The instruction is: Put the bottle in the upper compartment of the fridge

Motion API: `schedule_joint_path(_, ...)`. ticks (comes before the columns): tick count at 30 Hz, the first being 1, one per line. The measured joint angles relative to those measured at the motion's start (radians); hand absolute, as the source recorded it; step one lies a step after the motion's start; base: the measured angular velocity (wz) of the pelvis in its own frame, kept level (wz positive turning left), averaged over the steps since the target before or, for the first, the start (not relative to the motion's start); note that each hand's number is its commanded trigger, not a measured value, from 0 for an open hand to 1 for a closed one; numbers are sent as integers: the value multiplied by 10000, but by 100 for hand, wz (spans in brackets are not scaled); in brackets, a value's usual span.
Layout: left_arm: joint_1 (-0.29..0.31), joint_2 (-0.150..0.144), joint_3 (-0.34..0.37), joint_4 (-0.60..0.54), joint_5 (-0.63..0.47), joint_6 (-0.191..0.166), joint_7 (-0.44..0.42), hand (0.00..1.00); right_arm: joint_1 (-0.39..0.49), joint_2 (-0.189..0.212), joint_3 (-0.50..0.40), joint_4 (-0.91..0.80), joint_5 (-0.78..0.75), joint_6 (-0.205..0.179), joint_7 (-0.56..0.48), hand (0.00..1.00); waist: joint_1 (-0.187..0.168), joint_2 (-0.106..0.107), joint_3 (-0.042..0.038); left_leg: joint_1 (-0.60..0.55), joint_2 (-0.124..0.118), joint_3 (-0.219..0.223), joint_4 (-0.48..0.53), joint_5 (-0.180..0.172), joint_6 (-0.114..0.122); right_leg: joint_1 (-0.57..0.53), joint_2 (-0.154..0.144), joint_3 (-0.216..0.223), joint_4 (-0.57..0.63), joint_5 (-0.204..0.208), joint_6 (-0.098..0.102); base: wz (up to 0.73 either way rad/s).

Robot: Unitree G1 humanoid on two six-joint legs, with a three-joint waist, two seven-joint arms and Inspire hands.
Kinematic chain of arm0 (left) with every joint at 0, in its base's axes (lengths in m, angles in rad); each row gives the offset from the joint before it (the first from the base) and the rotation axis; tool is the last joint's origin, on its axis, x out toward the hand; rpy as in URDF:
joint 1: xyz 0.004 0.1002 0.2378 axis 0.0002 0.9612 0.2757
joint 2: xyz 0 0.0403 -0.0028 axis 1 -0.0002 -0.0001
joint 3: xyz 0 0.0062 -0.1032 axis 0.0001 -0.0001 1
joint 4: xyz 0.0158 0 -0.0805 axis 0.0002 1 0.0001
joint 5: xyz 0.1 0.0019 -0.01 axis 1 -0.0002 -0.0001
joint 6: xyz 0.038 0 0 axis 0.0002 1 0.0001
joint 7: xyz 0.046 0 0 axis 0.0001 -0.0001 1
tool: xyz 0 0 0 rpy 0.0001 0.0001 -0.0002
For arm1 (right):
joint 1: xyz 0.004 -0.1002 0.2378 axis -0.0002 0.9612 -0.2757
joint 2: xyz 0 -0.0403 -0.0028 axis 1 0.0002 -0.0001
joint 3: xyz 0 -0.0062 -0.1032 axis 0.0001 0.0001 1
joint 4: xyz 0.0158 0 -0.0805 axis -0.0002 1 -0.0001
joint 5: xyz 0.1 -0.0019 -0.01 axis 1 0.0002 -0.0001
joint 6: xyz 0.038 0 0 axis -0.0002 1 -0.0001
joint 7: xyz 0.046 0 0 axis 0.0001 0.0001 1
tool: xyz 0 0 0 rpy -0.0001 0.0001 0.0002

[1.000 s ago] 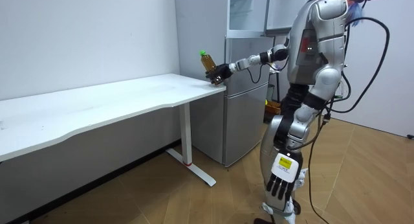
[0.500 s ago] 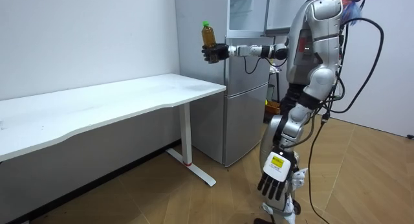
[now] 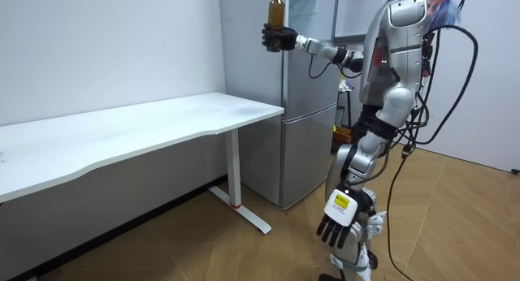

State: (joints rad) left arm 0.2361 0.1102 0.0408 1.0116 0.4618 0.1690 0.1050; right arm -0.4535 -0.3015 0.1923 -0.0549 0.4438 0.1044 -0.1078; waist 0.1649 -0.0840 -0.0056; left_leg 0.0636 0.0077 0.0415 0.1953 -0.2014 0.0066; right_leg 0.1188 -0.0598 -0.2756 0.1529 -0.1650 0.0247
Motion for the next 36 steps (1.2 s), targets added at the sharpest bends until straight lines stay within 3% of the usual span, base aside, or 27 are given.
schedule_joint_path(8, 114, -6, 335, 34, -67, -77, 199, 0, -3, -251, -651, -1140, -39, 17, -55, 100, -286, -211, 1, -187, 3, 37, -12, -1, -1, -207, 4, -1, 4, 0, 0, -2)
schedule_joint_path(15, 215, 185, 362, 33, -765, -248, 384, 0, -2, -279, -1426, -1431, 240, 18, -347, 100, -695, -193, 10, -173, 21, 106, -17, -2, 0, -240, 2, 24, 0, 0, 0, -2)
schedule_joint_path(22, 264, 190, 439, 31, -767, -280, 406, 0, 7, -955, -2134, -2327, 138, 24, -254, 100, -1132, -172, 1, -167, 23, 155, -80, -2, 0, -320, 30, 281, 11, 0, 0, -5)
schedule_joint_path(36, 518, 160, 1013, 32, -766, -557, 599, 0, 89, -1277, -3682, -3145, 230, 7, -1030, 100, -1639, -203, -39, 168, 151, 658, -181, -6, -10, -326, 122, 713, 173, 16, -27, -10)
